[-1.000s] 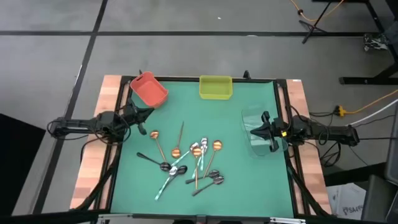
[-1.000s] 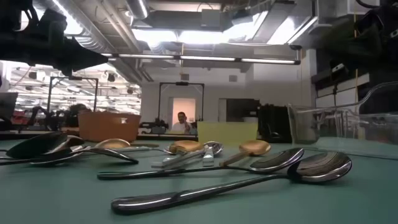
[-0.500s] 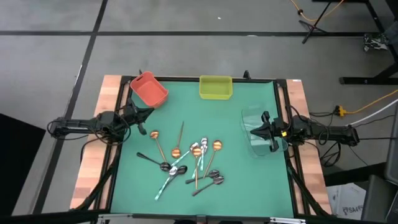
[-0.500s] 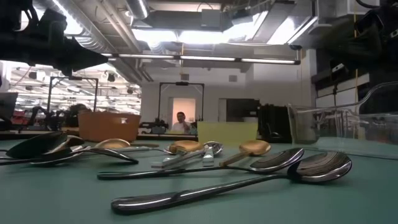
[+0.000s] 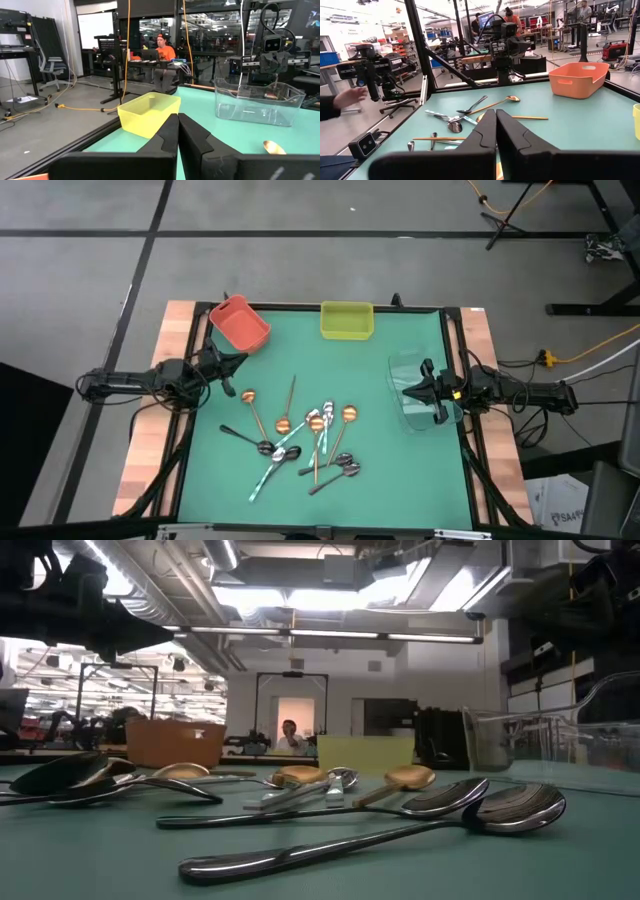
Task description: Sort silverware by color (type)
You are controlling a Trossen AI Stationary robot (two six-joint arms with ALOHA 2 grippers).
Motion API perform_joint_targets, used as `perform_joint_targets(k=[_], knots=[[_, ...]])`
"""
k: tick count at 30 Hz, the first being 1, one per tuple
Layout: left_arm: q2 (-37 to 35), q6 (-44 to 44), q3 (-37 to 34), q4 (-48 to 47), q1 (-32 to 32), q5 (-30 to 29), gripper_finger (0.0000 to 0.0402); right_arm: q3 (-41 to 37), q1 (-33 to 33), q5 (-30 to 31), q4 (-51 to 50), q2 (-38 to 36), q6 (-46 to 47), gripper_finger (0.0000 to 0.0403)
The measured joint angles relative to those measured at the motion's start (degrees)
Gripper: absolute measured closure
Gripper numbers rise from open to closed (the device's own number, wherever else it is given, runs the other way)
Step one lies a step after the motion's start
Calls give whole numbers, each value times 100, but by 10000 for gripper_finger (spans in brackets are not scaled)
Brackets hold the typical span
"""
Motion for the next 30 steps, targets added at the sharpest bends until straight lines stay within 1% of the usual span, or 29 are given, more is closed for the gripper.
perform_joint_targets(k=[25,27,30], knots=[[0,0,1,2,-2,0,401,1,0,0,39,1,30,402],[-1,0,2,2,-2,0,401,-1,0,88,117,1,127,402],[-1,0,1,1,0,0,401,-1,0,497,336,-1,457,394]])
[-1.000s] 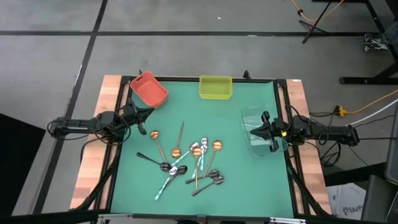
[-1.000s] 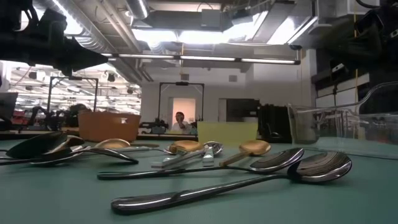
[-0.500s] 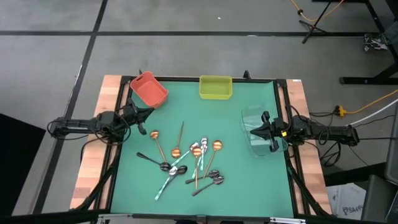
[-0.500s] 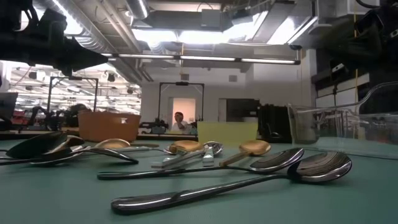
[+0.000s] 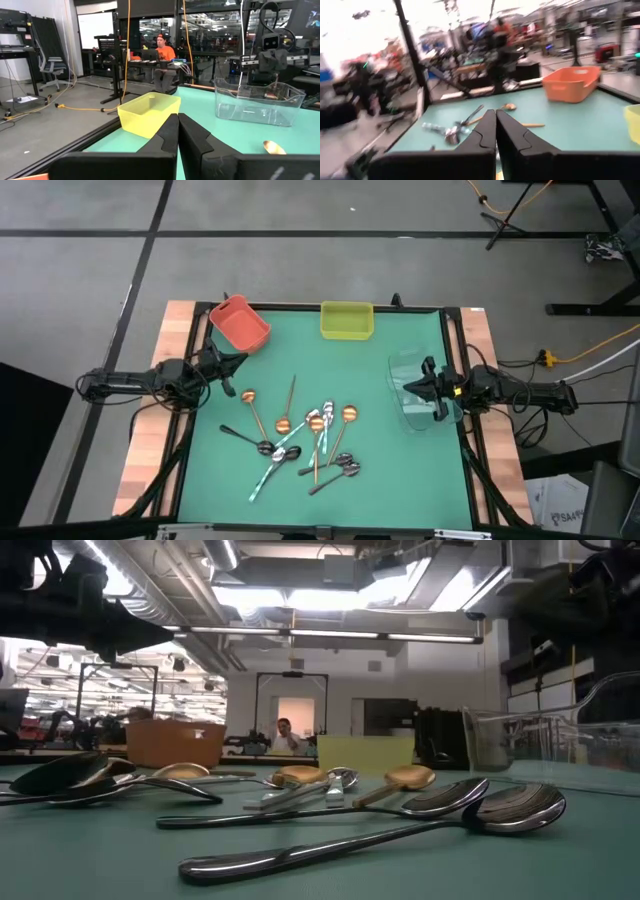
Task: Sort silverware by color (type)
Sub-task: Put the gold spoon into the yellow bin
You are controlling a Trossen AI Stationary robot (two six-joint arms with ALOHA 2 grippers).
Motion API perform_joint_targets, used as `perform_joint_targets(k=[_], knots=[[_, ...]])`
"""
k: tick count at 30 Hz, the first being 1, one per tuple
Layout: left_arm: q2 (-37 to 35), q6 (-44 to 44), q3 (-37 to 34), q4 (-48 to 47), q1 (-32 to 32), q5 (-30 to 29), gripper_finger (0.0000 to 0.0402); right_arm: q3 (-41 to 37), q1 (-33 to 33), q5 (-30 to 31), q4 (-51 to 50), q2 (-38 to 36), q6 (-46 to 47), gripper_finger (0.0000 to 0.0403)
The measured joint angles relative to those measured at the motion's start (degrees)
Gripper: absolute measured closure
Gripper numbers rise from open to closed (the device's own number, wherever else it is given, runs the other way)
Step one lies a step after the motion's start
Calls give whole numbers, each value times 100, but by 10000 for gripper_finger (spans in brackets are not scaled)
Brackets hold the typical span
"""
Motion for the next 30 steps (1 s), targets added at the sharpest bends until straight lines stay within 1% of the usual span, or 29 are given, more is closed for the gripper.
perform_joint_targets(k=[2,5,11,16,20,27,30], knots=[[-1,0,1,-1,0,0,401,2,0,232,167,0,198,378],[-1,0,1,0,0,0,401,0,0,381,280,2,298,341],[1,0,1,1,0,0,401,1,0,392,437,1,366,259],[-1,0,0,0,-1,0,401,1,0,392,453,0,367,212],[-1,0,-1,1,0,0,401,0,0,392,520,0,367,197],[-1,-2,1,-1,0,0,401,3,0,373,1536,2,306,201],[-1,-4,0,-1,-1,0,401,104,0,349,1549,18,284,201]])
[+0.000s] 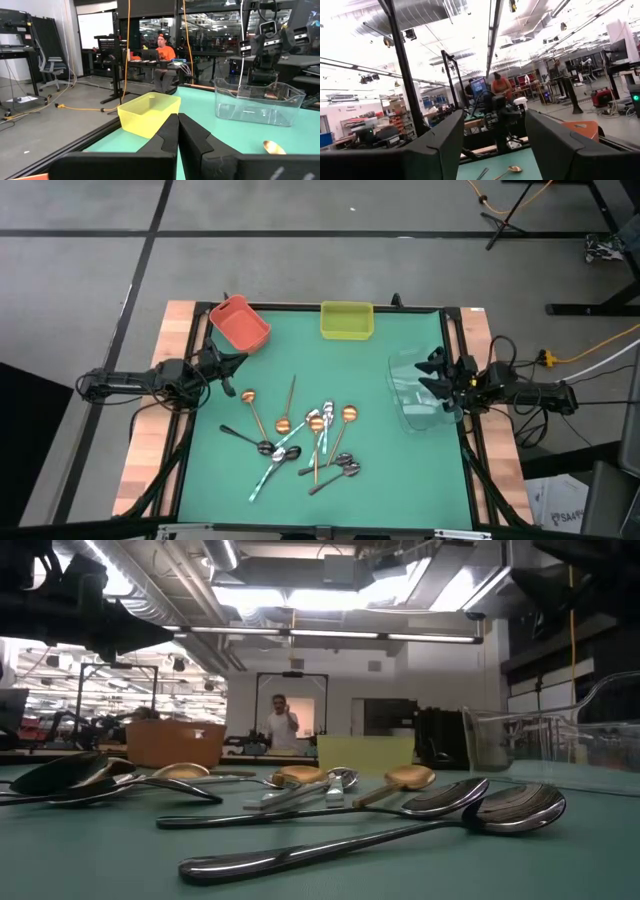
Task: Sort silverware by color (type)
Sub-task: Put the gold spoon into the yellow bin
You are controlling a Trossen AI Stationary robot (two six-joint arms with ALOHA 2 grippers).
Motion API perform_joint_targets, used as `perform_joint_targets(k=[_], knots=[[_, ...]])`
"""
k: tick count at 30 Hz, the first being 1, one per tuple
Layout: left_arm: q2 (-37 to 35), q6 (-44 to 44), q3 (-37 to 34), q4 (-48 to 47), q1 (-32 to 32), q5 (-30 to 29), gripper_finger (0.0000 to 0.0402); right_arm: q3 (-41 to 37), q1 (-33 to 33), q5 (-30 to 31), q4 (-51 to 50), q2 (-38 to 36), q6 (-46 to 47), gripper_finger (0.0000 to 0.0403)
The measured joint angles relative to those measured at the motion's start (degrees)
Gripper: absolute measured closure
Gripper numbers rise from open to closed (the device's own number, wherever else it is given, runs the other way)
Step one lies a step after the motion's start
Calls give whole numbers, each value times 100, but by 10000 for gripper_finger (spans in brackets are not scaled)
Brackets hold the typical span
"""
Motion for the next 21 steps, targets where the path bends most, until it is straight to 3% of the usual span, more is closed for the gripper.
perform_joint_targets(k=[6,14,21], knots=[[2,0,1,2,1,2,401,492,0,-54,-2,500,-125,201],[0,-2,1,1,-1,1,401,1434,0,-433,-134,2014,-824,202],[0,2,1,2,-1,0,401,2538,0,-461,-1221,3349,-1212,202]])
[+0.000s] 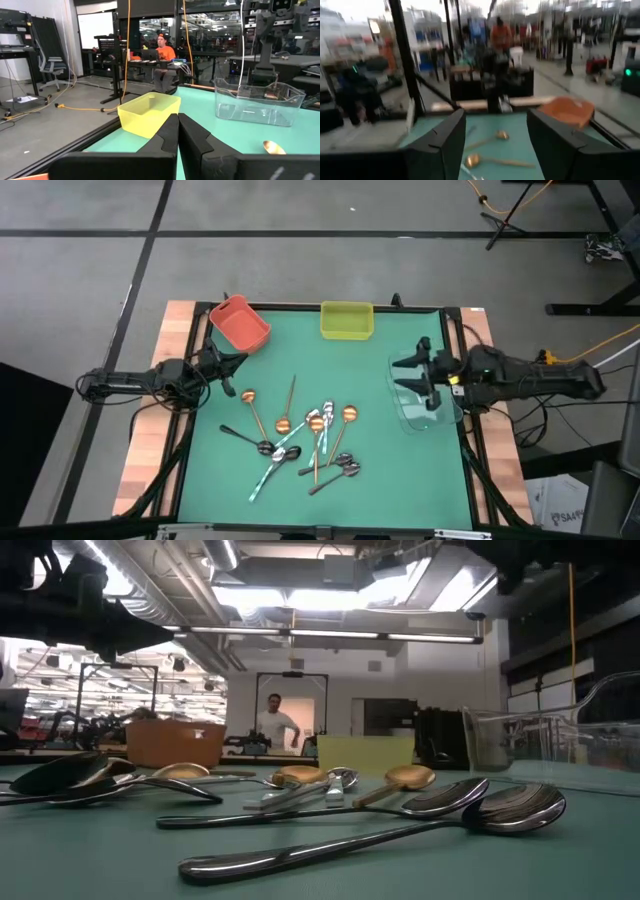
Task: Sort silverware by color (type)
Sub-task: Put the gold spoon into the yellow bin
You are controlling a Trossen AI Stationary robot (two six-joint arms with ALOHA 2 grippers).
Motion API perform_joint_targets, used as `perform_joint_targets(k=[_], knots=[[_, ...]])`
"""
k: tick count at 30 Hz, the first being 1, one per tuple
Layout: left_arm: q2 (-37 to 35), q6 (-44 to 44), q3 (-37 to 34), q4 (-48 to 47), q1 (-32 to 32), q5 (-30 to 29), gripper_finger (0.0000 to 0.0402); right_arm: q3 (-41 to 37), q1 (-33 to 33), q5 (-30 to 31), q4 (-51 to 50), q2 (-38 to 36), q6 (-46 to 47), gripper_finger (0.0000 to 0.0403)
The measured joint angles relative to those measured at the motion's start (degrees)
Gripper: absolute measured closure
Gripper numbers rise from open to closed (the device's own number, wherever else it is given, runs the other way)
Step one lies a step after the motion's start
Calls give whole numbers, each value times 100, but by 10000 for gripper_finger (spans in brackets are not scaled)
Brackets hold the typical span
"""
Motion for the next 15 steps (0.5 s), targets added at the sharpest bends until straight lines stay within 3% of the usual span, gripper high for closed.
perform_joint_targets(k=[6,15], knots=[[0,0,-1,0,0,0,401,844,0,-18,-465,1109,-596,202],[0,2,0,-2,2,0,401,1724,2,-667,-681,2395,-1217,202]])
